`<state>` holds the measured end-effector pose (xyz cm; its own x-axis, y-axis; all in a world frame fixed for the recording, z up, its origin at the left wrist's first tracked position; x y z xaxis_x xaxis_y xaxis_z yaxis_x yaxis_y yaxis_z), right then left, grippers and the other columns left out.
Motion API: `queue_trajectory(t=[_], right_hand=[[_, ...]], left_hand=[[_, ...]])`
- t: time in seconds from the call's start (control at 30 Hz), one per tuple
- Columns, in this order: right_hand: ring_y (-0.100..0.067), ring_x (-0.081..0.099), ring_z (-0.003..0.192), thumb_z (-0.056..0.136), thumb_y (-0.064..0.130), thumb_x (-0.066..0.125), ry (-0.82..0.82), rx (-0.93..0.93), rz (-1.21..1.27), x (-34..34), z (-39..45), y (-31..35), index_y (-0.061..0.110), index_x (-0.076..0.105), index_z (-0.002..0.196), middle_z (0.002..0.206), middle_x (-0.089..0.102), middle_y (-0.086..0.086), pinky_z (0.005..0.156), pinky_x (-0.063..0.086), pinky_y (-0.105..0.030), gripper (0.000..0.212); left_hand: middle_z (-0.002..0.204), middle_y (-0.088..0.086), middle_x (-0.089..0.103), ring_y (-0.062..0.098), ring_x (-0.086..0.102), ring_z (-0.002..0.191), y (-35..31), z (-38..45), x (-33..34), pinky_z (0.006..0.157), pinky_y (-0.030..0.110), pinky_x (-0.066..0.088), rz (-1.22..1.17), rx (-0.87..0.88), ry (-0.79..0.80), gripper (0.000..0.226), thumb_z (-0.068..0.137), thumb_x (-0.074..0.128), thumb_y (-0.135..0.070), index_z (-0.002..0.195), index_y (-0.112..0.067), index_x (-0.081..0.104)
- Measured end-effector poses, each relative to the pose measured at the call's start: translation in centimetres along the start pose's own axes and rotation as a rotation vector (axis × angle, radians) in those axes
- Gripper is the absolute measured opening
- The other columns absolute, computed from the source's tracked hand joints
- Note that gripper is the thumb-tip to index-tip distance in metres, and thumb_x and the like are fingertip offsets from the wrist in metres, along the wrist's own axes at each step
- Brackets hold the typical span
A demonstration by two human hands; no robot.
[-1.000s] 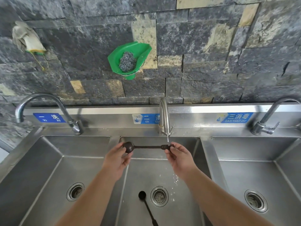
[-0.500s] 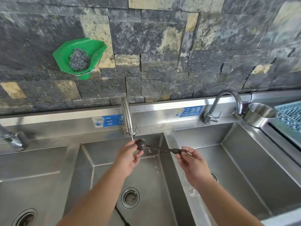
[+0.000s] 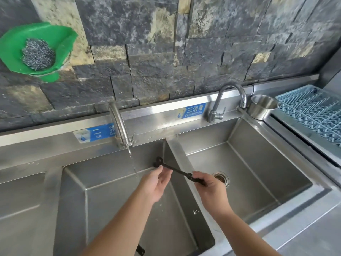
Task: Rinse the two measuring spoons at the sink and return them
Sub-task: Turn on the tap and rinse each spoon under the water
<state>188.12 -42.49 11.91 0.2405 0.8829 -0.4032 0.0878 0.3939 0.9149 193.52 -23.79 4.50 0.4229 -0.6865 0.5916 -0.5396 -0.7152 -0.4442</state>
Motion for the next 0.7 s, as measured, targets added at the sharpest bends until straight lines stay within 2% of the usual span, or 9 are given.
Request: queue_trajectory(t=[0.07,0.13,0.2,0.23,0.3,0.4,0.43,0.53,0.7], right_hand=[[0.018,0.061,0.084,0.078,-0.011,0.067,-0.079,-0.15,-0.186,-1.4,-0.8,-0.1,0.027,0.075,0.082,0.088,0.067,0.035,0.078,0.04,0.003,0.039],[0.014,0.059,0.089,0.073,-0.016,0.07,-0.143,-0.292,-0.336,-3.0,-1.1,-0.7,0.015,0.075,0.083,0.096,0.071,0.02,0.08,0.04,0.004,0.034],[0.009,0.059,0.089,0.07,-0.017,0.072,-0.145,-0.335,-0.404,-4.9,-0.7,-2.4,0.012,0.074,0.087,0.097,0.074,0.01,0.082,0.041,0.002,0.033],[0.008,0.059,0.086,0.07,-0.016,0.072,-0.129,-0.324,-0.409,-5.8,-0.2,-3.5,0.012,0.074,0.089,0.095,0.072,0.011,0.081,0.041,0.002,0.033],[0.005,0.057,0.078,0.073,-0.009,0.072,-0.069,-0.225,-0.391,-7.6,1.5,-6.2,0.013,0.073,0.094,0.087,0.066,0.017,0.075,0.041,0.0,0.031],[-0.006,0.066,0.072,0.084,0.013,0.068,0.063,0.076,-0.351,-9.8,5.0,-11.4,0.022,0.071,0.098,0.079,0.068,0.014,0.073,0.054,-0.022,0.017],[-0.007,0.067,0.068,0.085,0.019,0.065,0.109,0.152,-0.354,-10.4,6.2,-13.1,0.026,0.071,0.095,0.074,0.07,0.012,0.069,0.055,-0.025,0.013],[-0.002,0.058,0.051,0.085,0.026,0.058,0.232,0.235,-0.437,-11.1,9.9,-17.6,0.029,0.066,0.079,0.054,0.064,0.01,0.052,0.047,-0.02,0.01],[-0.025,0.065,0.073,0.081,0.025,0.058,0.43,0.444,-0.507,-9.3,15.3,-26.7,0.016,0.07,0.082,0.074,0.071,-0.005,0.063,0.05,-0.032,0.015]], left_hand=[[0.09,0.012,0.07,0.02,0.069,0.08,2.9,-0.1,2.2,0.058,0.022,0.058,0.149,-0.065,0.06,0.008,0.094,0.057,-0.008,0.101,-0.004,0.058],[0.081,0.008,0.072,0.015,0.069,0.069,5.4,0.4,4.0,0.052,0.019,0.054,0.226,-0.096,0.08,0.003,0.092,0.061,-0.008,0.095,-0.007,0.061],[0.074,0.004,0.072,0.011,0.068,0.061,7.6,1.5,6.0,0.049,0.018,0.051,0.282,-0.106,0.095,0.002,0.091,0.063,-0.01,0.089,-0.009,0.063],[0.073,0.003,0.071,0.01,0.067,0.06,8.5,2.1,6.8,0.047,0.018,0.049,0.314,-0.108,0.098,0.003,0.091,0.063,-0.011,0.088,-0.01,0.063],[0.074,0.002,0.07,0.008,0.065,0.058,10.6,4.0,8.8,0.042,0.017,0.043,0.367,-0.106,0.091,0.002,0.092,0.063,-0.014,0.09,-0.013,0.062],[0.071,0.0,0.069,0.009,0.064,0.055,14.2,7.1,11.6,0.042,0.016,0.042,0.425,-0.107,0.065,0.003,0.091,0.063,-0.014,0.094,-0.015,0.065],[0.071,0.0,0.069,0.01,0.064,0.056,15.3,8.2,12.4,0.044,0.017,0.042,0.461,-0.101,0.051,0.006,0.091,0.063,-0.013,0.094,-0.016,0.067],[0.071,0.001,0.065,0.011,0.057,0.052,19.0,12.1,13.8,0.049,0.02,0.037,0.58,-0.087,0.018,0.016,0.092,0.061,-0.009,0.095,-0.019,0.072],[0.062,-0.001,0.066,0.012,0.047,0.045,24.3,18.7,13.1,0.047,0.021,0.033,0.749,-0.108,-0.103,0.028,0.088,0.058,-0.001,0.094,-0.023,0.073]])
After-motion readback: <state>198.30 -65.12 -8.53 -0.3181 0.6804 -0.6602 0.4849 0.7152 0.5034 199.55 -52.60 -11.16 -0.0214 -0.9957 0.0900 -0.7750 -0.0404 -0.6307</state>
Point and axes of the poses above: each hand's wrist, its own z-axis towards the middle knuckle, its own x-axis out of the palm, y = z × x, the point moved 7 cm from there along z, towards the middle knuckle
